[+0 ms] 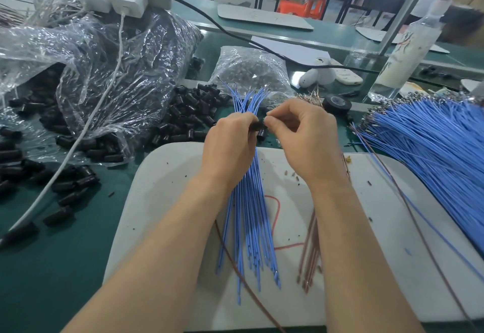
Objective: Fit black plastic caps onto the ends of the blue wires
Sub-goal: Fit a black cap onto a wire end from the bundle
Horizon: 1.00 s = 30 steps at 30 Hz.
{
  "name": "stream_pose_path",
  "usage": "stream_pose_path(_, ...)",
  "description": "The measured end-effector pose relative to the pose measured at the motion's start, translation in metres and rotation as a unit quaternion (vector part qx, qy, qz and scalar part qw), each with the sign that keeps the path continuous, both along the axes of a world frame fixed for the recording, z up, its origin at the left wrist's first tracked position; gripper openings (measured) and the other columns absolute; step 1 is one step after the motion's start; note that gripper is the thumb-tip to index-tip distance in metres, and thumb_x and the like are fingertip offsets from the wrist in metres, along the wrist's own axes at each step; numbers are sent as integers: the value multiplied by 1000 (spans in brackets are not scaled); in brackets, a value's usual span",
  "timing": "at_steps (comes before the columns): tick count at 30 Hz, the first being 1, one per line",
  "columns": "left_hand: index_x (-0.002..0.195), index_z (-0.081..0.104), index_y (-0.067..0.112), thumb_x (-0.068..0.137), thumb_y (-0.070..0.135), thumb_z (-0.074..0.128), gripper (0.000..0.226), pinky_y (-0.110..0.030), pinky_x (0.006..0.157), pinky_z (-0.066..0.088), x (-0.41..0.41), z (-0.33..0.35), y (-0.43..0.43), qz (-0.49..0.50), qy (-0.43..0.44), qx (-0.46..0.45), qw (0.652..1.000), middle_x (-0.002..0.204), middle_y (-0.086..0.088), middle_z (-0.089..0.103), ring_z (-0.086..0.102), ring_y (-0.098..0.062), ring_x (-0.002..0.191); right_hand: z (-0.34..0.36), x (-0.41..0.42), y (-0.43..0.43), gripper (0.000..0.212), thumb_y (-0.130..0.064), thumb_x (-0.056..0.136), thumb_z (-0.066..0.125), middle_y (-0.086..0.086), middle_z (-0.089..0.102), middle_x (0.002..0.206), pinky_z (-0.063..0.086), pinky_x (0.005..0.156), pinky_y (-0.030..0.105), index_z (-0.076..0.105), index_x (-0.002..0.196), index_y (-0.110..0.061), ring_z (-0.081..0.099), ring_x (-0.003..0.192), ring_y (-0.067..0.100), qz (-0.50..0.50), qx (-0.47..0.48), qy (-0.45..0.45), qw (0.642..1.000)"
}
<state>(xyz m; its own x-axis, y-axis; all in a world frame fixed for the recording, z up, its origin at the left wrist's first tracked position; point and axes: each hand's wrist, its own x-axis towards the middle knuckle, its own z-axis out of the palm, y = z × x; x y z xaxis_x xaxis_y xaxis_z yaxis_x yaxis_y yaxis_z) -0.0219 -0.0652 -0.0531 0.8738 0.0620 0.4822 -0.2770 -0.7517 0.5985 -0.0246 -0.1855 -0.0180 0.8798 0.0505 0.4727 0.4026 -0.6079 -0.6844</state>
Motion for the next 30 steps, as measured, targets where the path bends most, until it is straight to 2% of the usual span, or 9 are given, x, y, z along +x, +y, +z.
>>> stream_pose_path(5,111,61,12,88,12,62,23,-32,79,49,0,1,5,-95,43,-57,993,87,3,64,59,-16,79,-4,7,-10,7,-14,83,70,-16,64,69,50,71,16,70,79,-20,62,67,-1,-23,9,12,1000)
stream_pose_path(9,99,68,11,87,9,64,13,-15,72,46,-1,2,8,-131,40,-76,988,81,5,67,57,-2,70,-8,11,-21,14,-12,83,70,-6,70,71,55,74,26,67,75,-23,68,71,10,2,58,76,995)
stream_pose_path(12,100,70,10,87,8,64,14,-21,75,48,-3,3,8,-130,27,-65,989,84,1,68,60,-11,75,-9,13,-25,21,-7,83,70,-7,69,67,57,71,27,65,72,-24,67,67,9,36,94,106,989)
stream_pose_path(16,100,69,10,88,8,63,14,-26,76,48,-2,5,8,-133,29,-42,990,86,-2,67,60,-15,78,-11,14,-27,23,-6,83,70,-4,69,69,58,77,37,65,72,-25,68,71,17,44,92,109,989)
stream_pose_path(21,101,69,11,88,9,63,14,-11,71,42,-1,3,9,-127,35,-32,991,84,2,63,54,-6,73,-13,14,-28,18,-10,83,70,1,70,73,56,80,43,66,74,-24,69,75,22,38,47,103,993)
stream_pose_path(23,101,69,11,88,9,63,14,-7,69,39,-1,3,9,-125,31,-30,991,82,4,61,51,-2,70,-13,14,-27,16,-11,84,70,2,70,74,56,80,42,66,75,-23,68,76,22,37,42,103,993)
stream_pose_path(25,101,69,11,87,10,64,15,-14,71,42,-1,3,8,-126,27,-27,991,81,5,59,51,-3,69,-13,14,-26,15,-10,84,70,2,70,74,57,78,38,66,75,-22,68,75,20,42,50,107,992)
stream_pose_path(27,100,70,11,87,9,64,15,-20,72,44,-1,3,8,-126,25,-25,991,80,5,59,51,-5,69,-13,13,-24,15,-8,84,69,0,69,71,57,72,29,66,75,-20,66,69,12,53,62,111,991)
stream_pose_path(30,99,70,11,87,8,63,14,-19,70,43,0,4,9,-122,23,-33,992,81,2,63,52,-7,69,-16,13,-20,15,-6,85,69,-4,67,67,51,63,14,67,76,-18,63,61,0,61,122,124,983)
